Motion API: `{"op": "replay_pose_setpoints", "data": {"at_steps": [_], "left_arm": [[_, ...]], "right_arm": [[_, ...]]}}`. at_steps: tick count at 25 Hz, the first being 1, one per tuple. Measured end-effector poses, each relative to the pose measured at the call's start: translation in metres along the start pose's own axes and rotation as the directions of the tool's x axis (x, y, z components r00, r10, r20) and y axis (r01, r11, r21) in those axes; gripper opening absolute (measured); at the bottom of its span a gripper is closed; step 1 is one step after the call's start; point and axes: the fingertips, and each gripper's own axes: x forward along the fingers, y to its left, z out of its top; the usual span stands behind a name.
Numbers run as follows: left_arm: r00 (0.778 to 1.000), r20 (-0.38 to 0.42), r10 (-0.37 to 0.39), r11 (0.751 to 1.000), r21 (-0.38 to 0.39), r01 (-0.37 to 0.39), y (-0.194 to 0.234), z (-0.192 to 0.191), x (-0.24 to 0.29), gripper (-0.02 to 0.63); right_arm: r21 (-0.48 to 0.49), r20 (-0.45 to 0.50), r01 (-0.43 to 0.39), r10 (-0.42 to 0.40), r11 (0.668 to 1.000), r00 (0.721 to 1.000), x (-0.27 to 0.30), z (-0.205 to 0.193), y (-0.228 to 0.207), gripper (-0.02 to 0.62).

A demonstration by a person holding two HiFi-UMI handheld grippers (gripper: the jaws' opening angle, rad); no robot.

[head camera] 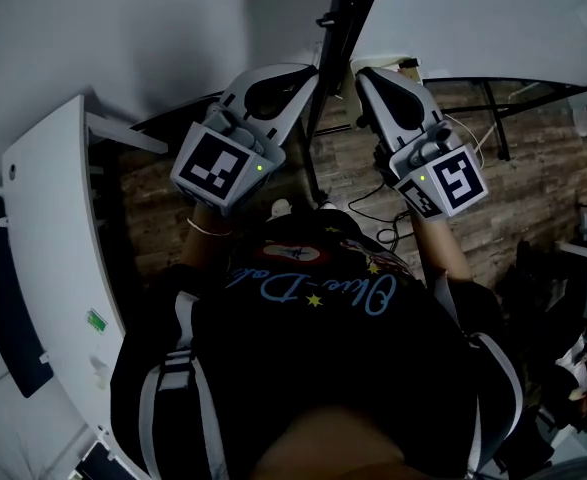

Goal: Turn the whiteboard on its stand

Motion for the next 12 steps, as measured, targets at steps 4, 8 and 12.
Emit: {"op": "replay_pose_setpoints", "data": {"at_steps": [4, 8, 12], "left_arm": [[1.000, -0.003, -0.002, 1.000, -0.004, 0.002, -0.0015, -0.0010, -0.0020, 0.018], [1.000, -0.001, -0.005, 1.000, 0.001, 0.005, -0.0020, -0.0034, -0.0021, 0.018], [1.000, 0.001, -0.013, 1.000, 0.003, 0.013, -0.0023, -0.0042, -0.0012, 0.018]], "right_arm": [[0.001, -0.006, 0.013, -0.013, 1.000, 1.000, -0.0008, 0.0000, 0.0008, 0.020], [-0.001, -0.006, 0.011, -0.011, 1.000, 1.000, -0.0007, 0.0005, 0.0033, 0.020], [-0.003, -0.013, 0.014, -0.014, 1.000, 1.000, -0.0014, -0.0014, 0.0051, 0.020]]}}
